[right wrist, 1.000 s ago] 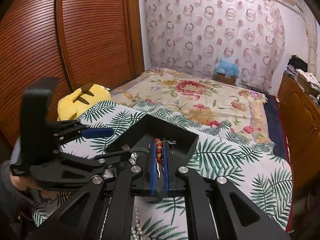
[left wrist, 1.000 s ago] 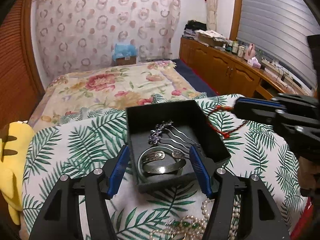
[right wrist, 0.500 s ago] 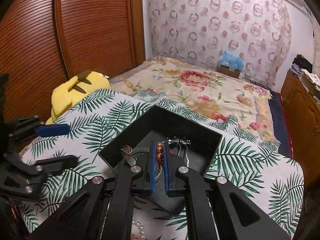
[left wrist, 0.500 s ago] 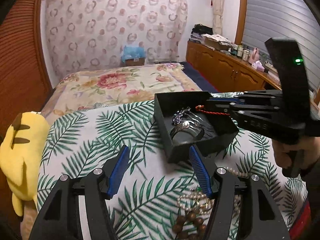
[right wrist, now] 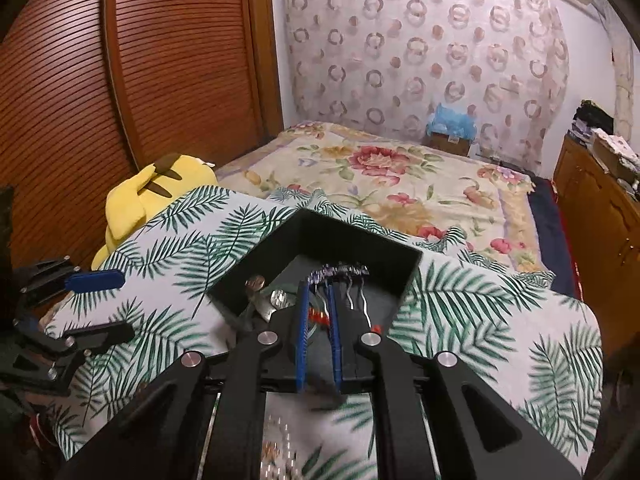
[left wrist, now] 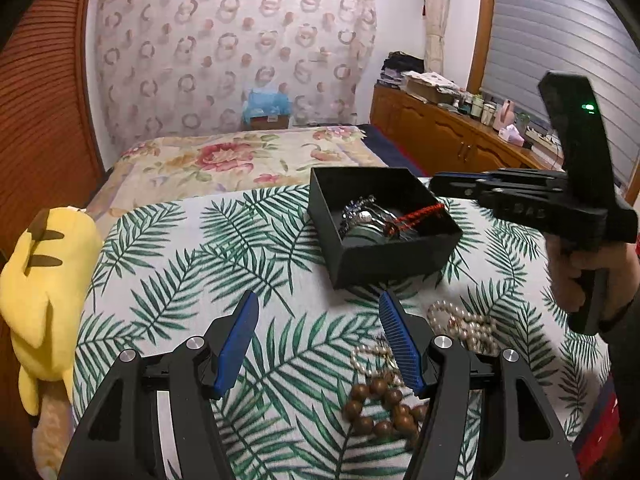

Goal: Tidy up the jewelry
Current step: 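Lower the silver bangle and red bracelet into the black box and release both, then grasp the pearl necklace with the right gripper while the left gripper grasps the wooden bead bracelet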

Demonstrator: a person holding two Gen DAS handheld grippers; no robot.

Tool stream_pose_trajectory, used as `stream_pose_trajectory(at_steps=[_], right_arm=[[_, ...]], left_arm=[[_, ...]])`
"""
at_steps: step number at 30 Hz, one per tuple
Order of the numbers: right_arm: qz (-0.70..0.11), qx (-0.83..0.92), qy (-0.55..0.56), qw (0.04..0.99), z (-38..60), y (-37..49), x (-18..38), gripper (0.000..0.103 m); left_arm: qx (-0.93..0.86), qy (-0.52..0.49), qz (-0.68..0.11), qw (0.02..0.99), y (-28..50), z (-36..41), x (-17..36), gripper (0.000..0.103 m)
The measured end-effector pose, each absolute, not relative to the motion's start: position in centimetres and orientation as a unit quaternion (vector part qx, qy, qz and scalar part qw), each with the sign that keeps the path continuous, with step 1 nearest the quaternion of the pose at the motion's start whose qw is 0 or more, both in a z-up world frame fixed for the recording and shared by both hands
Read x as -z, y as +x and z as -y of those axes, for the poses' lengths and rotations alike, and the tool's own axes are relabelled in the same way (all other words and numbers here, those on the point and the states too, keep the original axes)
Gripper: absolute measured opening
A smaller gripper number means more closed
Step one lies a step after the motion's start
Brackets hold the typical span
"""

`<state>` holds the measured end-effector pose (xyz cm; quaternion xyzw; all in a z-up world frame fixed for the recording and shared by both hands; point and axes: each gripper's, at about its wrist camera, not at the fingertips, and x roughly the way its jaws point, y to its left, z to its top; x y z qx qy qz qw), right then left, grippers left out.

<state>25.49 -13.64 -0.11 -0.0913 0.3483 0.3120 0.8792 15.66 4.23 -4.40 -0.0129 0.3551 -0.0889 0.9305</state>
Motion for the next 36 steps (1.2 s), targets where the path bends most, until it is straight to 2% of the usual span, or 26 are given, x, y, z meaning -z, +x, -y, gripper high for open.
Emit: stream_pose_trajectory(at_steps=[16, 20, 26, 36], right_arm=[[-0.368, -0.310, -0.102, 0.871, 18.1, 15.5, 3.8, 0.012], [-0.377, -0.304, -0.098, 0.869, 18.6, 15.1, 4.6, 0.021], [-0.381, -0.309, -0.084, 0.867, 18.6, 14.4, 4.9, 0.021], [-0.382, -0.306, -0.084, 0.868, 18.6, 14.2, 5.2, 0.021]], left_arm=[[0.103, -0.028, -0.392, 0.914, 11.9, -3.9, 7.7, 0.060], [0.103, -0.025, -0.409, 0.906, 12.1, -3.7, 8.8, 0.060], [0.101, -0.026, -0.423, 0.900, 12.7, -3.8, 9.5, 0.060], [0.102, -0.008, -0.436, 0.894, 12.9, -3.9, 10.0, 0.051]])
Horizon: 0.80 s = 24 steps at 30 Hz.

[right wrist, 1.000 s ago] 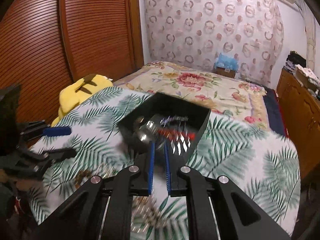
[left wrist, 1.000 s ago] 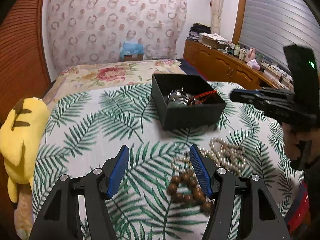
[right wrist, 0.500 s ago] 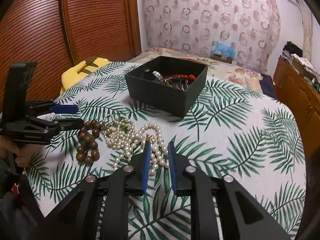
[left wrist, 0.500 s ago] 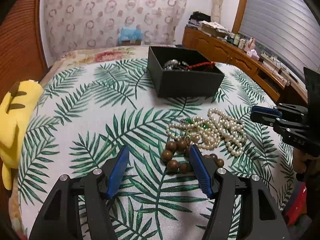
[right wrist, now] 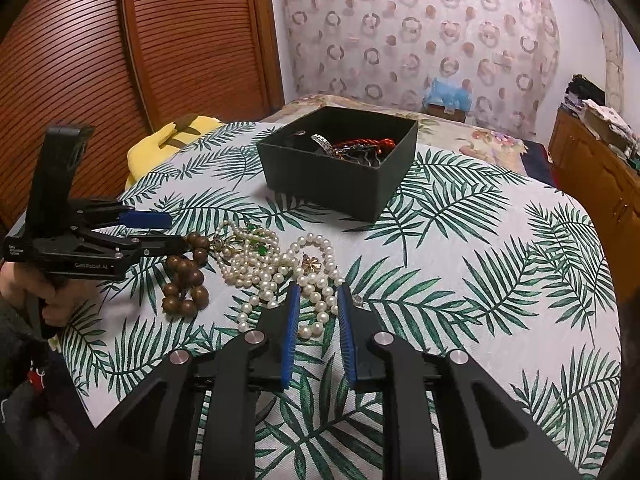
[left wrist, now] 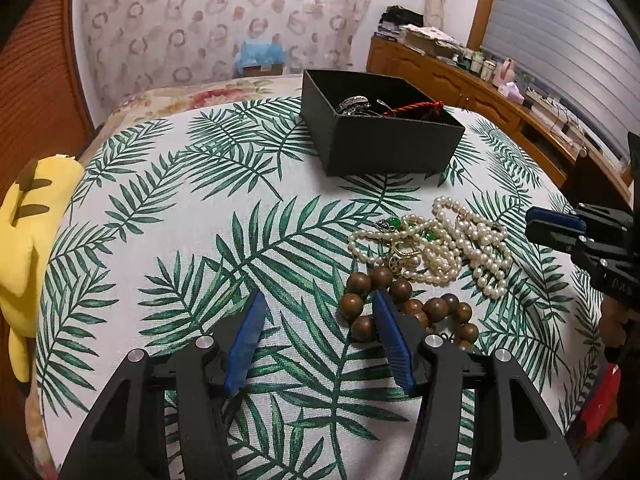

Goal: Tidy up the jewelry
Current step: 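Grasp the pearl necklace with the right gripper while the left gripper grasps the wooden bead bracelet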

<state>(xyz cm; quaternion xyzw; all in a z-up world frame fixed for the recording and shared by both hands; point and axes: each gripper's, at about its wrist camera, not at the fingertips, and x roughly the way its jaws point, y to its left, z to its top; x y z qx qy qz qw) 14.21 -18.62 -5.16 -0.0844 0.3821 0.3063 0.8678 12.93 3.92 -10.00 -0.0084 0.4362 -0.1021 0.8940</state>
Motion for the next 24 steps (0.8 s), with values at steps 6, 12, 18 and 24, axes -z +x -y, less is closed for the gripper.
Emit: stream_pose_trajectory(at_steps=[6, 12, 18, 24], right_arm=[[-0.383, -0.305, -0.083, 0.868, 18.8, 14.0, 5.3, 0.021], [-0.384, -0.304, -0.079, 0.868, 18.9, 14.0, 5.4, 0.022], [-0.389, -0.302, -0.076, 0.867, 19.2, 13.9, 5.9, 0.022], [-0.393, -0.310, -0.073, 0.862, 18.9, 13.9, 6.1, 0.022]], left_arm=[[0.114, 0.013, -0.444, 0.889, 13.8, -2.7, 10.1, 0.040], [0.121, 0.031, -0.446, 0.886, 14.6, -2.0, 10.0, 0.034], [0.134, 0.039, -0.426, 0.894, 13.6, -1.4, 9.5, 0.012], [0.125, 0.003, -0.383, 0.915, 11.9, -2.5, 6.7, 0.012]])
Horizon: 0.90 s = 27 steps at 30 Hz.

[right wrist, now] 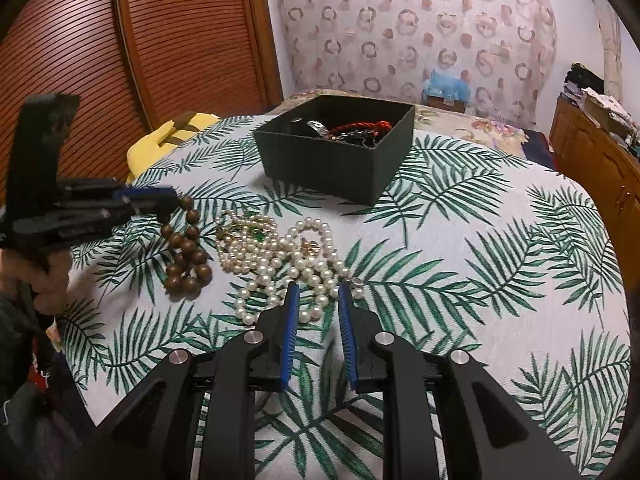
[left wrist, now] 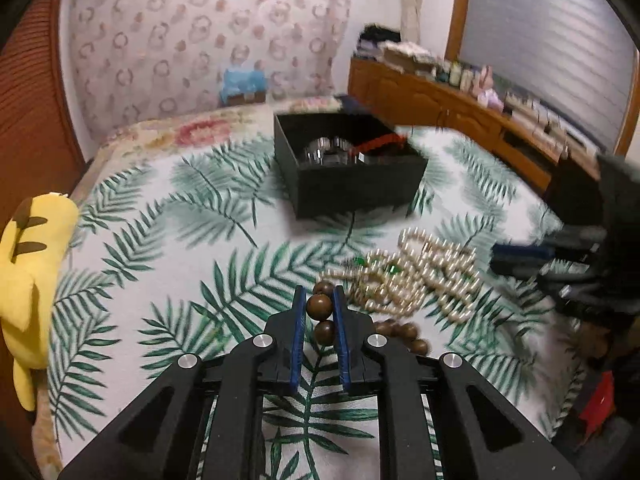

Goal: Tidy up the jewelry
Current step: 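Grasp the pearl necklace with the right gripper while the left gripper grasps the wooden bead bracelet, then lift the wooden bracelet and pearl necklace and lower both into the black box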

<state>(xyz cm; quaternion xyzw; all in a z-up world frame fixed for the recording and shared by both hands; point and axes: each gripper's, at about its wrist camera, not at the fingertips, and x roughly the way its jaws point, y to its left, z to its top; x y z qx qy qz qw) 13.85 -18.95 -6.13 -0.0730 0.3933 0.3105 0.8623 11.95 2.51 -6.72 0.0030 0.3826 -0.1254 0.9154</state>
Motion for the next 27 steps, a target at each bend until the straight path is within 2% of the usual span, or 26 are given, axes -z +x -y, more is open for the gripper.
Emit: stream_pose_trajectory(at_steps=[11, 23, 24, 26, 27], right_arm=[[-0.396, -0.349, -0.114, 0.842, 14.9, 14.0, 6.5, 0.022], [-0.426, -0.346, -0.133, 0.825, 12.9, 16.2, 7.5, 0.022], [-0.427, -0.346, -0.133, 0.825, 12.9, 16.3, 7.5, 0.021], [-0.430, -0.346, -0.132, 0.824, 13.1, 16.3, 7.4, 0.010], [-0.431, -0.348, -0.129, 0.822, 13.2, 16.3, 7.3, 0.009]], left_arm=[[0.114, -0.011, -0.319, 0.941, 9.9, -3.2, 2.2, 0.012], [0.114, -0.016, -0.306, 0.945, 9.2, -3.3, 1.4, 0.012], [0.115, -0.015, -0.306, 0.945, 9.2, -3.2, 1.3, 0.012], [0.116, -0.014, -0.305, 0.945, 9.2, -3.1, 1.2, 0.012], [0.116, -0.013, -0.305, 0.945, 9.2, -3.0, 1.2, 0.012]])
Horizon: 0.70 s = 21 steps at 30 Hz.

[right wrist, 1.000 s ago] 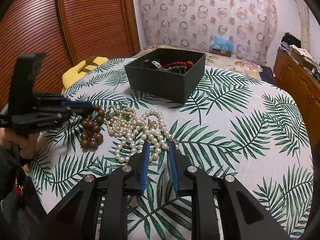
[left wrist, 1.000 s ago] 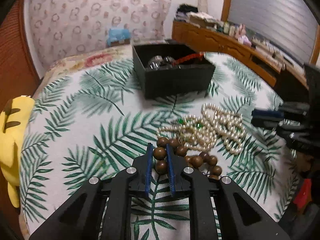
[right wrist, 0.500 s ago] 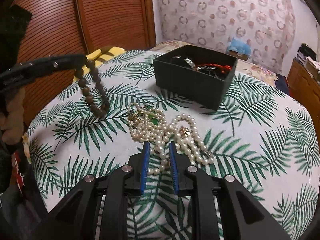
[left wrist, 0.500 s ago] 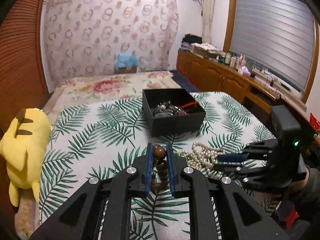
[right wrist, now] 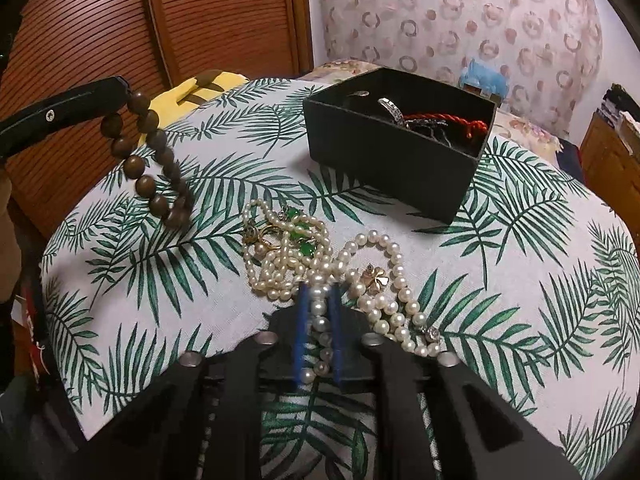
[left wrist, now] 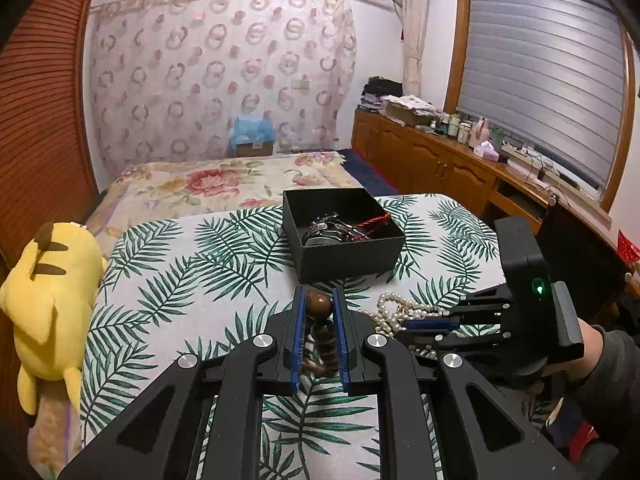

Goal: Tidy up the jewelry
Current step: 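Lift the wooden bracelet and pearl necklace and lower both into the black box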

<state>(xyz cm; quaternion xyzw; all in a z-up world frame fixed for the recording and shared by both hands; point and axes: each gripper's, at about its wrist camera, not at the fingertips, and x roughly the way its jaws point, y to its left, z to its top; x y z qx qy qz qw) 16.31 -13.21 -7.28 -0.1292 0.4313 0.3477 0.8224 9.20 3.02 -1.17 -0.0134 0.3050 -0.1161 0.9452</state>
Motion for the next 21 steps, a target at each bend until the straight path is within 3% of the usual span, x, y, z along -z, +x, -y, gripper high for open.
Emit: stream_pose_trajectory(at_steps=[6, 21], right_arm=[[-0.417, -0.351, -0.119, 0.830, 14.3, 15.7, 5.9, 0.009], [-0.311, -0.352, -0.108, 0.876, 16.5, 15.2, -4.9, 0.009]], left_arm=[[0.117, -0.011, -0.302, 0.946, 9.5, -2.7, 0.8, 0.012], [0.120, -0.007, -0.276, 0.954, 10.4, -2.1, -1.6, 0.012]])
